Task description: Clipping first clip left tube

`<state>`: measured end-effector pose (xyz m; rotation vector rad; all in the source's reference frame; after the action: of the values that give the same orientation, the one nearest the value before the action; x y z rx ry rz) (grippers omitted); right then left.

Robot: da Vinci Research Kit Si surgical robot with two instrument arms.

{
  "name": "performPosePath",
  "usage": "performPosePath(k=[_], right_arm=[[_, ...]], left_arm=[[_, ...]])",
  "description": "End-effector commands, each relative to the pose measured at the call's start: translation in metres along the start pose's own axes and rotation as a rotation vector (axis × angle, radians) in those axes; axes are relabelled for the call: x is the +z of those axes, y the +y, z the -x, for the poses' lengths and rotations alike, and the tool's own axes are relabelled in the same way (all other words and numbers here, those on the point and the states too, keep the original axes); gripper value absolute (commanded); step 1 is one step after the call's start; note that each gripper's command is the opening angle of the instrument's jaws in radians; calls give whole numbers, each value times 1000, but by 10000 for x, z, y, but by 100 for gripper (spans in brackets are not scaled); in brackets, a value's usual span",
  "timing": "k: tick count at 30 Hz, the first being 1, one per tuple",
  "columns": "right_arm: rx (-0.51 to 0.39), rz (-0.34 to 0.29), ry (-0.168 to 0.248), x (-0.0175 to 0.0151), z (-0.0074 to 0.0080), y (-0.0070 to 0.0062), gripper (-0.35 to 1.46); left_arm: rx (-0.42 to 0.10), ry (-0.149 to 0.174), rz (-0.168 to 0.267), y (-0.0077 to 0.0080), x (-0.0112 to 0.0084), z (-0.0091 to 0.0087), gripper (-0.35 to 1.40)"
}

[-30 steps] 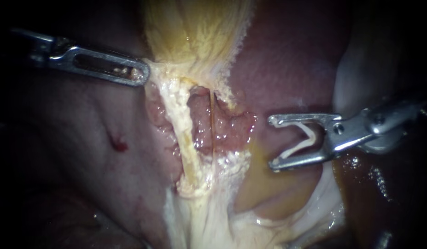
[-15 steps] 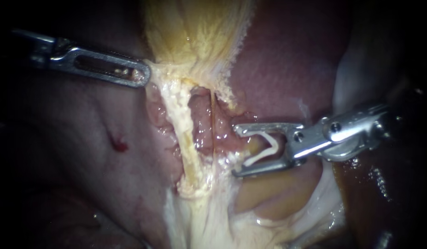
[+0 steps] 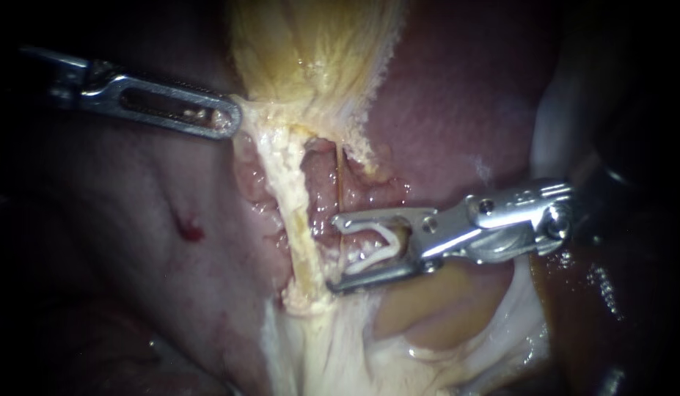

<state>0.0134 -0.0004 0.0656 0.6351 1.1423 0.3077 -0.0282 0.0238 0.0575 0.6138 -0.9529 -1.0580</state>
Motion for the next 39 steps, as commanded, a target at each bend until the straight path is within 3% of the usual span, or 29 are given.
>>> performPosePath(k=[1, 9, 18, 39], right_arm=[[9, -2, -2, 3, 2, 2, 49], [34, -4, -7, 22, 21, 21, 49], [55, -8, 1, 22, 26, 32, 49], [76, -84, 64, 50, 17, 29, 50]], left_arm=[[1, 1, -1, 0, 0, 0, -35], [0, 0, -1, -1, 1, 0, -35], [6, 0, -1, -2, 1, 0, -35], [5, 1, -2, -3, 4, 1, -35]])
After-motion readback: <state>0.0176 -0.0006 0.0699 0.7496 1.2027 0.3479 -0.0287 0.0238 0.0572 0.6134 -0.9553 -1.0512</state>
